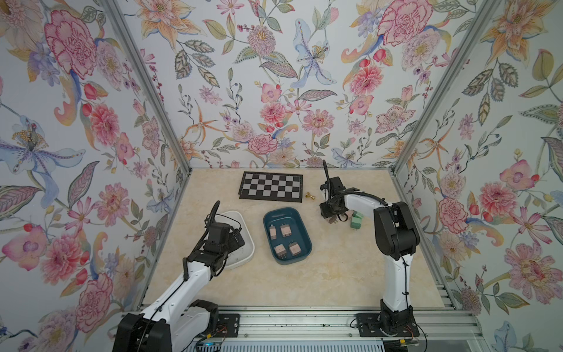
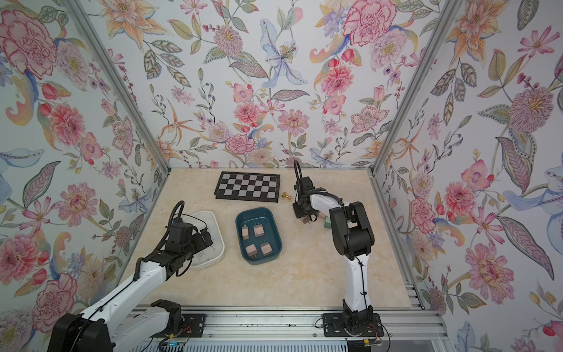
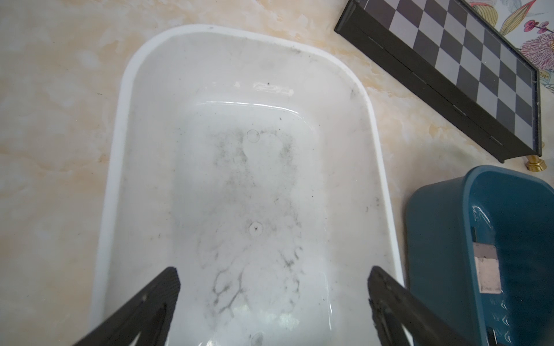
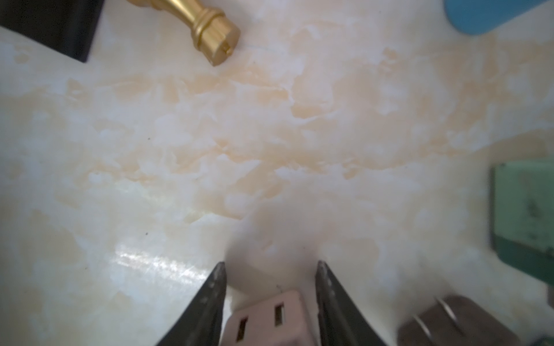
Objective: Place the plugs by color into the storage box
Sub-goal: Pick up the plug from the center of the board.
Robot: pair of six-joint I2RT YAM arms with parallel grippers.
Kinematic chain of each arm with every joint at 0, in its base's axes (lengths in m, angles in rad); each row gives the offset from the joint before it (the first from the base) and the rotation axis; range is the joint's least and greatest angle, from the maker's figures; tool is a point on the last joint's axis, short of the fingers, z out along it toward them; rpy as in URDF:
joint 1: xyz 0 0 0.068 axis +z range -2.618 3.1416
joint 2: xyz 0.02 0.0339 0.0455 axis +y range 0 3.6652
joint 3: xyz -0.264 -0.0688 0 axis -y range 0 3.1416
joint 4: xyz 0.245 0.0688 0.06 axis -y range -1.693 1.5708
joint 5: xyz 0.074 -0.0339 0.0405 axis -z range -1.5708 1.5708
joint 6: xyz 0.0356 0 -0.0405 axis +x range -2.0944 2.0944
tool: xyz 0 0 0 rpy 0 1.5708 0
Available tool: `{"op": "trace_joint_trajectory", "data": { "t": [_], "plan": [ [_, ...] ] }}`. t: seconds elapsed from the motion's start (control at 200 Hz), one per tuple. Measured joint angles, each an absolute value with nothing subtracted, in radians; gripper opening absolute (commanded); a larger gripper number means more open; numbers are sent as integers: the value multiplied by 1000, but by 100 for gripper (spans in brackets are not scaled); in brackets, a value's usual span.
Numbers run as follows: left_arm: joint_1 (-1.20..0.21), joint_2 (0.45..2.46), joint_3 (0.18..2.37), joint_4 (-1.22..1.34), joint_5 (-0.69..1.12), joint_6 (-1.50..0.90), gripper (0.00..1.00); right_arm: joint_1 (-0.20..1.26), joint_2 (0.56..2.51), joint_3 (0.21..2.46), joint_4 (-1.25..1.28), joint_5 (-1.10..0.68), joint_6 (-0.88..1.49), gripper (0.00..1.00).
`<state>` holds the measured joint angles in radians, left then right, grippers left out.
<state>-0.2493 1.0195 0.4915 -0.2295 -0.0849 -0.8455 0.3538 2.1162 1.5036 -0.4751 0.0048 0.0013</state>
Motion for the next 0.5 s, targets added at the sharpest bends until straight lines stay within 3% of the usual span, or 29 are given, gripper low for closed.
{"op": "trace_joint_trajectory", "data": {
  "t": [0.32, 0.395, 0.5],
  "plan": [
    [-249, 1019, 491, -229, -85, -846, 99, 354, 2064, 1432, -482, 3, 7, 63],
    [-249, 1019, 491, -229, -85, -846, 99, 354, 2053, 1417, -480, 1, 7, 62],
    [-249, 1019, 491, -223, -85, -846, 99, 357, 2038, 1392, -474, 1, 10, 49]
  ]
}}
